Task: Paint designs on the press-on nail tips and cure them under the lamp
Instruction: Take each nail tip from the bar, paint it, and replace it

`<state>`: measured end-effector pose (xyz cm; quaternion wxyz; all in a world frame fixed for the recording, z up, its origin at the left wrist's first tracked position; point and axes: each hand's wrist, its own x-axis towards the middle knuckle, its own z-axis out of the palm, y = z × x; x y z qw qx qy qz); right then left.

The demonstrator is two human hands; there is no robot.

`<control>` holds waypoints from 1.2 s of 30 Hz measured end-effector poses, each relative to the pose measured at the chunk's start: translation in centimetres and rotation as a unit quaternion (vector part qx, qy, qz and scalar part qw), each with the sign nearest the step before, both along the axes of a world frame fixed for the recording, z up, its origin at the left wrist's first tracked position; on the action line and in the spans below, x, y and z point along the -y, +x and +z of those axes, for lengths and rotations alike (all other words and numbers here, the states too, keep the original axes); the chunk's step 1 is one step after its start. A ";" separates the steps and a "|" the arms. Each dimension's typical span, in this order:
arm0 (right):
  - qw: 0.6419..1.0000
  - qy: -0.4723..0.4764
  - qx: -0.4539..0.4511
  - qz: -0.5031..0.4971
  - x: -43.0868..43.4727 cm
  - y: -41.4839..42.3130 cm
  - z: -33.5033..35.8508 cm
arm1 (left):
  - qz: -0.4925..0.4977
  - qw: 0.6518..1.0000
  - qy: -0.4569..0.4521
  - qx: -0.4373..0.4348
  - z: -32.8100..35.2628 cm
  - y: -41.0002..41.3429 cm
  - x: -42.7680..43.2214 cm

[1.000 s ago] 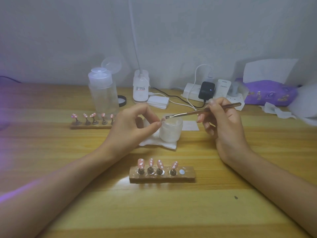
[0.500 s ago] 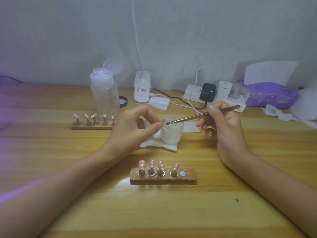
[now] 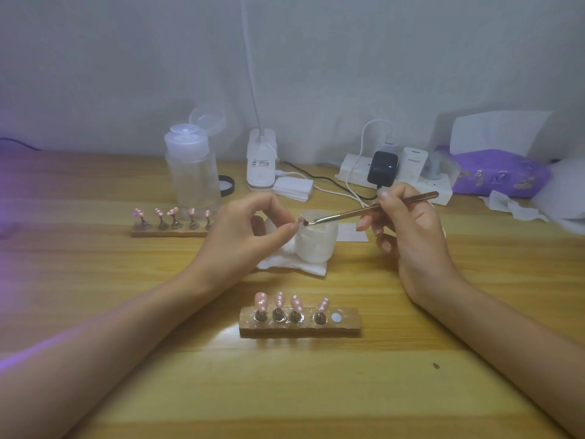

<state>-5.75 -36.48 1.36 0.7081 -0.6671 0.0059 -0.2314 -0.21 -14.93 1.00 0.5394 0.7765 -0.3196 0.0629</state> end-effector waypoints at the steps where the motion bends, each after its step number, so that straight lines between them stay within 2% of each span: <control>1: 1.000 0.006 0.000 -0.005 0.0 0.0 0.0 | -0.001 1.000 0.000 0.000 0.0 0.0 0.0; 5: 1.000 0.014 0.020 0.008 0.0 -0.1 0.1 | -0.003 1.000 0.000 0.000 0.0 0.0 0.0; 9: 1.000 0.003 -0.004 -0.007 0.1 0.1 0.0 | -0.004 1.000 -0.002 -0.003 0.0 0.0 0.0; 13: 1.000 0.018 0.021 0.006 0.2 0.1 0.1 | -0.005 1.000 0.000 -0.001 -0.1 0.1 -0.1; 18: 1.000 0.003 -0.008 -0.014 0.2 0.2 -0.1 | -0.003 1.000 -0.002 -0.005 -0.1 0.1 0.0; 22: 1.000 0.014 0.025 0.007 0.3 0.2 0.0 | -0.001 1.000 0.002 0.001 -0.1 0.1 -0.1; 26: 1.000 0.003 -0.012 -0.009 0.3 0.3 -0.2 | -0.003 1.000 0.002 0.007 -0.1 0.1 0.0; 30: 0.999 0.028 0.018 0.006 0.5 0.3 -0.1 | -0.007 1.000 0.002 0.022 -0.1 0.2 -0.1; 36: 1.000 0.022 -0.016 0.000 0.5 0.4 -0.3 | -0.013 0.999 -0.004 0.042 -0.1 0.1 -0.1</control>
